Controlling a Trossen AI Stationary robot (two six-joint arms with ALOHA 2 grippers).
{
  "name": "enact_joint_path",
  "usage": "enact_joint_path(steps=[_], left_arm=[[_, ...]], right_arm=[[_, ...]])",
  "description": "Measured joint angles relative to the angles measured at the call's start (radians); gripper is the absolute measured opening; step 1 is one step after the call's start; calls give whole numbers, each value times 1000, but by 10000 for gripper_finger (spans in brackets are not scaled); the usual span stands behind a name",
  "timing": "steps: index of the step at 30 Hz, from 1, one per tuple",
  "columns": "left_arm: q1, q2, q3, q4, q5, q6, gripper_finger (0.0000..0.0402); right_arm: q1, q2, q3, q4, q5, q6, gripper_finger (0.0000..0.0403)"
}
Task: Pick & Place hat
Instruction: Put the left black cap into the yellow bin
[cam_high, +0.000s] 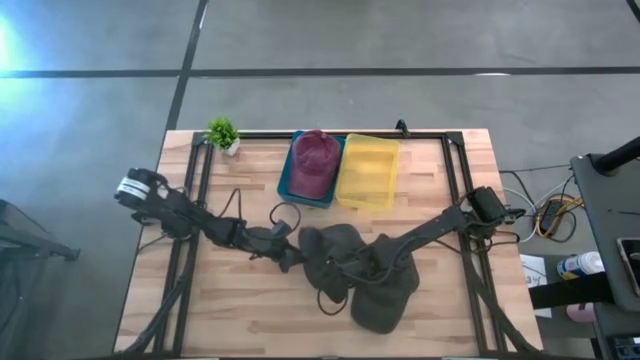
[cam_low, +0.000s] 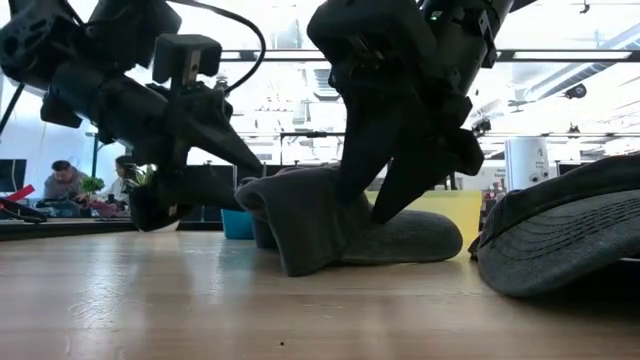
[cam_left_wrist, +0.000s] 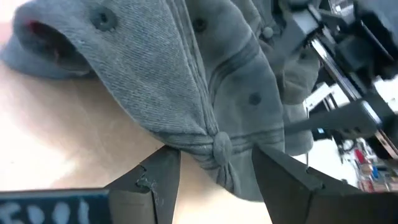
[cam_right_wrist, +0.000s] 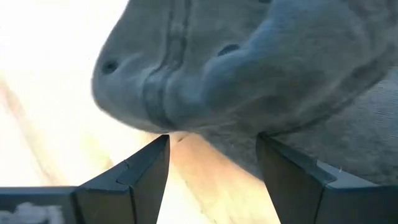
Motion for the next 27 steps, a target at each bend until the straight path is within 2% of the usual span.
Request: enact_joint_path(steps=[8,14,20,27], left_arm=[[3,6,0,13,-85,39,193],[-8,6,-6,-89,-76,26,193],[16,6,13,-57,-113,41,193],[24,75,41,-17,-96,42,193]], right_arm=[[0,0,0,9,-17,-8,233],[0,0,0,8,-19,-10,233],[-1,0,0,8,-19,-33,233],[-9,0,0,8,-19,-49,233]])
